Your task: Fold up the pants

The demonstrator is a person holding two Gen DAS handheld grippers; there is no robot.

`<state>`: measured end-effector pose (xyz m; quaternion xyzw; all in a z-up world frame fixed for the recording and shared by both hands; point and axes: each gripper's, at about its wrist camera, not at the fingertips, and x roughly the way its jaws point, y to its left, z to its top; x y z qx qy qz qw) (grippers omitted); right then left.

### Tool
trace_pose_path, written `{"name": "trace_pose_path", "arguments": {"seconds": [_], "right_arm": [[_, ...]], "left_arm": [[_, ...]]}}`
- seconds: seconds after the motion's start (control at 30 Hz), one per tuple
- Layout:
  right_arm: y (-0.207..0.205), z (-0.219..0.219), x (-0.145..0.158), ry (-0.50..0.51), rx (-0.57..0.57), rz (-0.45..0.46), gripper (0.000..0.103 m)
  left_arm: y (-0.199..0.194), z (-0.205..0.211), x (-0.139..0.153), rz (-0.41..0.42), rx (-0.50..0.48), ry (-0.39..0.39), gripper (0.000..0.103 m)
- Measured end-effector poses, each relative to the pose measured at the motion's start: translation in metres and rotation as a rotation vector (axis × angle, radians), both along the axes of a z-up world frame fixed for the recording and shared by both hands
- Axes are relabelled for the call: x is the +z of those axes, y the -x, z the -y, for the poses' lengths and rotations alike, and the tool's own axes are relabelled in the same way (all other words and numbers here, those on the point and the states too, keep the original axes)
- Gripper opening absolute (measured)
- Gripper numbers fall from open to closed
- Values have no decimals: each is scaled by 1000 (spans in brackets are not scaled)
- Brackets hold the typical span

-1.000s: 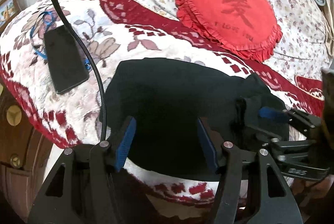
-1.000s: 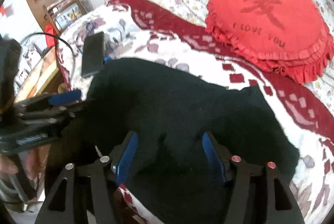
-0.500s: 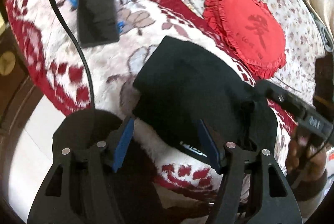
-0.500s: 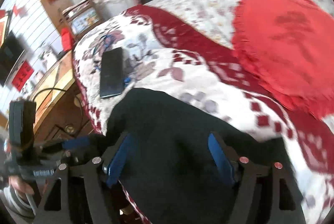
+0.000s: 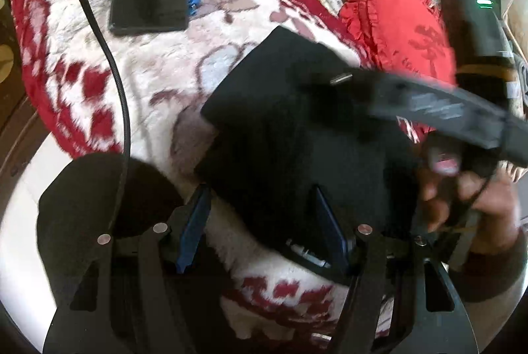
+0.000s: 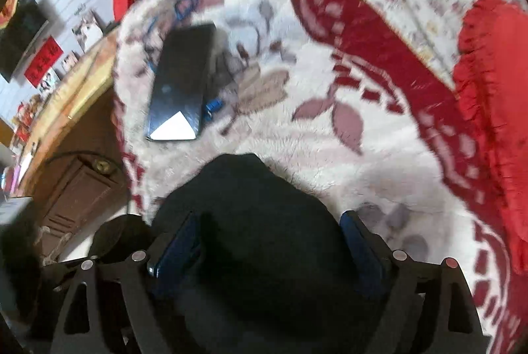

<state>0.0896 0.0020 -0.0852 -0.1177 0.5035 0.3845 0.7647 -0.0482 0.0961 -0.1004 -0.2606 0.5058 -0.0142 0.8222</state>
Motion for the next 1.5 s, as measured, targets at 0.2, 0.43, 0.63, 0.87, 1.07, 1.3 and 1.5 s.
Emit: {"name": "trace_pose_path", "arguments": {"seconds": [0.2,0.43,0.63,0.87,1.07,1.3,1.5], "right_arm": [[-7,34,8,-227,-101,-87,39],[21,124,83,-481,-164,-12,33],[60,266,100,-508,-424,69,33],[115,380,60,-477,-761,-26,72],[137,369,37,-515,-726,-101,80],[148,312,42,-389,-590,-30,79],[151,304,13,-373,-590,-126,68]], "left_arm": [[1,-7,6,56,42,41,37],[27,32,94,327,-147,-53,17],[44,132,134,489,-531,-69,17],[23,229,77,297,-843,-11,18],[36,202,110,399,-828,-54,51],[19,149,103,361,-638,-205,51],[8,132,80,298,-576,-192,51]]}}
